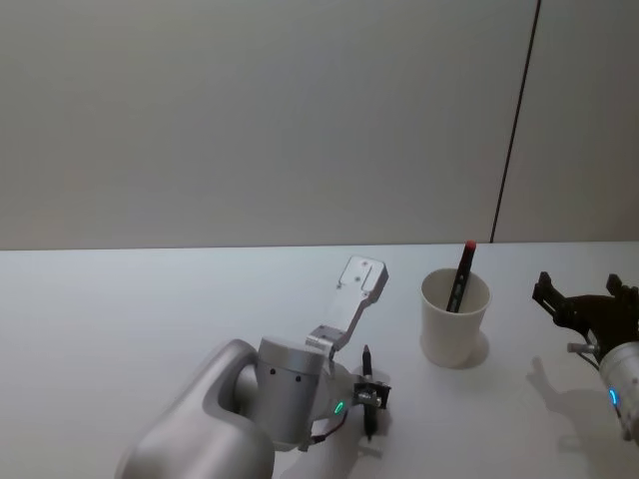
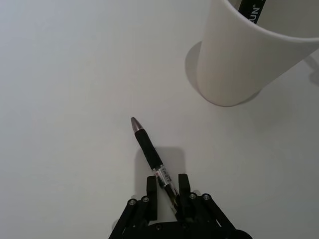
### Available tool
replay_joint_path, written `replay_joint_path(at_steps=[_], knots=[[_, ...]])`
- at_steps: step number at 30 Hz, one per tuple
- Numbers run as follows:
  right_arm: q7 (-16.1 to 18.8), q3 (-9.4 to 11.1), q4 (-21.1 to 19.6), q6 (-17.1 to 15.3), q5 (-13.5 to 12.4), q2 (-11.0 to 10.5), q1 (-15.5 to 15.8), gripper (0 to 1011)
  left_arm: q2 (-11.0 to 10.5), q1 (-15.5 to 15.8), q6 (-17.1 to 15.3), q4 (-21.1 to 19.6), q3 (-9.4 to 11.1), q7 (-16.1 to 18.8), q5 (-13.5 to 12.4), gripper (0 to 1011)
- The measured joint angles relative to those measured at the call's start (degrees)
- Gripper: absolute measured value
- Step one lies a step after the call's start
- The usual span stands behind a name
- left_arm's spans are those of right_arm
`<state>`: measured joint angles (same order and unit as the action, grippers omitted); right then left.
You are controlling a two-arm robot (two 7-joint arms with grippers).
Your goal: Place the pen into the pen holder.
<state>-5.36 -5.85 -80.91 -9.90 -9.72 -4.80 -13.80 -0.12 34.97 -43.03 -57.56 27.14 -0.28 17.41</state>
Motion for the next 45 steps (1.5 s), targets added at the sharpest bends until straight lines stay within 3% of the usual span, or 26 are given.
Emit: replay_joint_path(at_steps=[4, 6, 24, 31, 45], knots=[[0.0, 0.0, 0.0, 0.0, 0.0, 0.0, 0.0, 1001, 0.2, 0.4, -0.2, 0.7, 0.0, 0.0, -0.7, 170], [0.0, 0.0, 0.0, 0.0, 0.0, 0.0, 0.0, 1001, 0.3, 0.5, -0.2, 0.8, 0.0, 0.0, -0.9, 140], [0.0, 0.0, 0.0, 0.0, 0.0, 0.0, 0.0, 1001, 0.4, 0.4, -0.2, 0.6, -0.3, 0.6, -2.4, 129], [0.0, 0.0, 0.0, 0.0, 0.0, 0.0, 0.0, 1001, -0.3, -0.7, 0.6, -2.1, -0.4, 1.5, -4.1, 129], [0.0, 0.0, 0.0, 0.0, 0.0, 0.0, 0.0, 1001, -2.7, -3.1, 1.6, -12.0, -0.7, 2.6, -10.5, 129]])
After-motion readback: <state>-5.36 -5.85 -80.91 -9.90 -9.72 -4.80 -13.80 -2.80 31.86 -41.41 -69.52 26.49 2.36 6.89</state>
